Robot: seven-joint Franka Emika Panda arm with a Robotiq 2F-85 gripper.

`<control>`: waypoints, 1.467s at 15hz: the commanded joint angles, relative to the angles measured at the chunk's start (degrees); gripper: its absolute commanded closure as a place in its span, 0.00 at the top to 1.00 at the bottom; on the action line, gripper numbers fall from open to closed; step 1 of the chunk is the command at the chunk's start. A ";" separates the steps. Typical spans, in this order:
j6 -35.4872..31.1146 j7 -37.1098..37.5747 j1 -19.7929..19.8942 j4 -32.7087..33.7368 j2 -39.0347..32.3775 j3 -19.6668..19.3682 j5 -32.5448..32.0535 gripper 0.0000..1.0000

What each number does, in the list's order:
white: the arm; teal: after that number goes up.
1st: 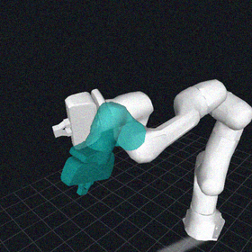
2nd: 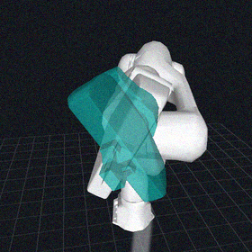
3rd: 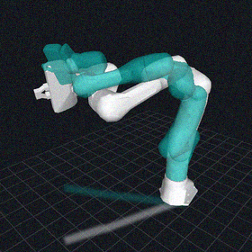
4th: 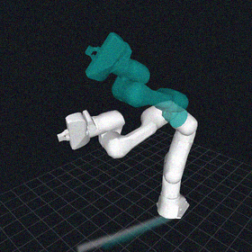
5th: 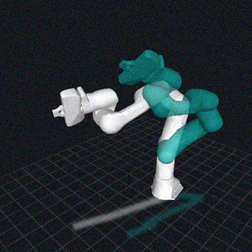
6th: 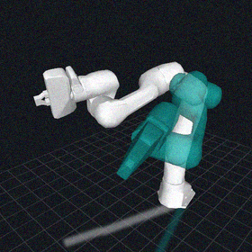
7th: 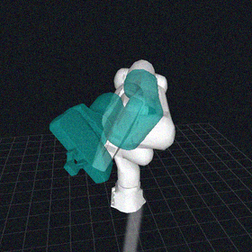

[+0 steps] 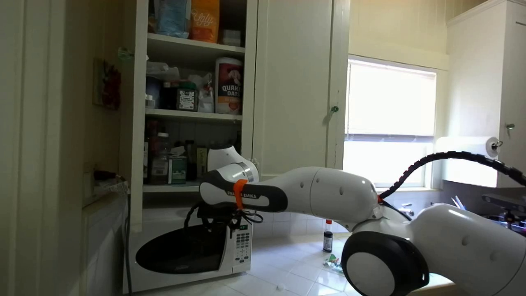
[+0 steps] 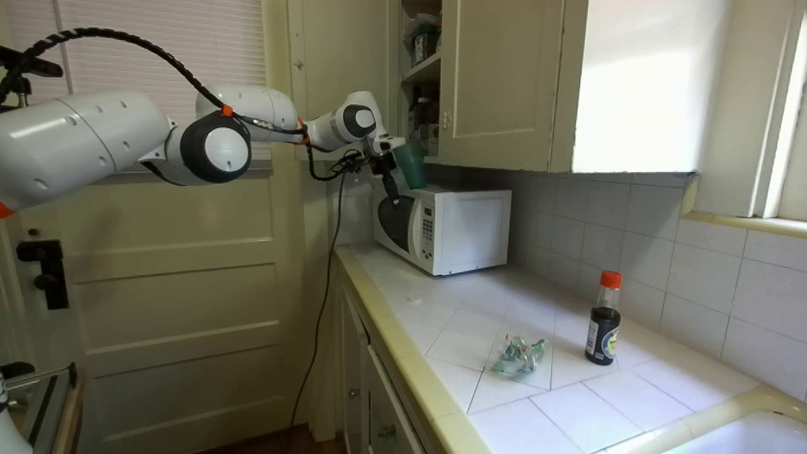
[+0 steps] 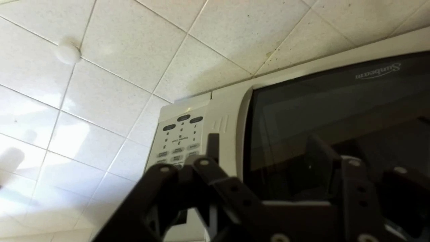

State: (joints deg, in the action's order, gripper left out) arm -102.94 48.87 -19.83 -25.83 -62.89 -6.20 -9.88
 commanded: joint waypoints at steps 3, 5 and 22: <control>-11.21 -2.99 0.47 1.25 -1.04 -0.48 -0.85 0.98; -13.76 -6.69 0.03 0.53 0.79 -1.75 -2.26 1.00; 8.61 -3.84 -6.96 0.79 6.54 -6.47 -8.94 1.00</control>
State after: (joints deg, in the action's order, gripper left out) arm -97.71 44.45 -27.16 -25.05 -56.12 -12.60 -18.13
